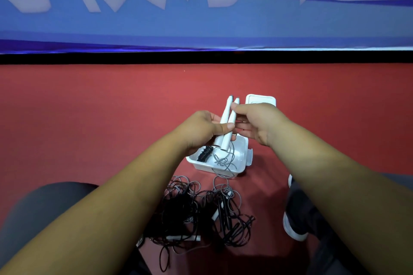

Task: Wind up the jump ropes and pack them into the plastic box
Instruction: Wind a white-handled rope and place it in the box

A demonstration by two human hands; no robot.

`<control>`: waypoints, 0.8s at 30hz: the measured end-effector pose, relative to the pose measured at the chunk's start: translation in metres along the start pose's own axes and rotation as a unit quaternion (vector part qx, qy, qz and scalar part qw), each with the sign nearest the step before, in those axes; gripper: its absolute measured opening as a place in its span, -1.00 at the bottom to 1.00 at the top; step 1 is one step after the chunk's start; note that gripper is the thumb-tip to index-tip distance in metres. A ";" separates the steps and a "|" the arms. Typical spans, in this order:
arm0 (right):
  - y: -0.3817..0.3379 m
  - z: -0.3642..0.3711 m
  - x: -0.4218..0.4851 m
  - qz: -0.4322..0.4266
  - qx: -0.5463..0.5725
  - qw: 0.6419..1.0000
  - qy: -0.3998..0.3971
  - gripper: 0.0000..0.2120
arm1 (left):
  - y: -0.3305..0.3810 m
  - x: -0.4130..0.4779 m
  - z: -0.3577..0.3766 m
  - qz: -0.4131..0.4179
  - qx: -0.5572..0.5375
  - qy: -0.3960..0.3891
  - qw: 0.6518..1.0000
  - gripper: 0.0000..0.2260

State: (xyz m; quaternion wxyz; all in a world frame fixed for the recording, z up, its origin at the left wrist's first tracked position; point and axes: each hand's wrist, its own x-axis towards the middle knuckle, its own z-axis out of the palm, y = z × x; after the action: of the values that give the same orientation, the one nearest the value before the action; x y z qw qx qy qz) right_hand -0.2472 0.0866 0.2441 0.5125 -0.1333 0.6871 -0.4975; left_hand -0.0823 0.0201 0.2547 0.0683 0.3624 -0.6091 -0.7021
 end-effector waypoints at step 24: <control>-0.023 0.003 -0.043 -0.031 -0.110 0.976 -0.185 -0.80 | 0.022 0.020 -0.057 0.184 0.312 0.042 0.931 -0.87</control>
State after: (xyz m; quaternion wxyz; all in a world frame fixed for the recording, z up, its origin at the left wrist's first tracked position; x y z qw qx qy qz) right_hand -0.2333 0.1042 0.2876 0.5972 -0.3001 0.6260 -0.4017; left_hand -0.0705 -0.0424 0.2661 0.1047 0.2762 -0.8501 -0.4360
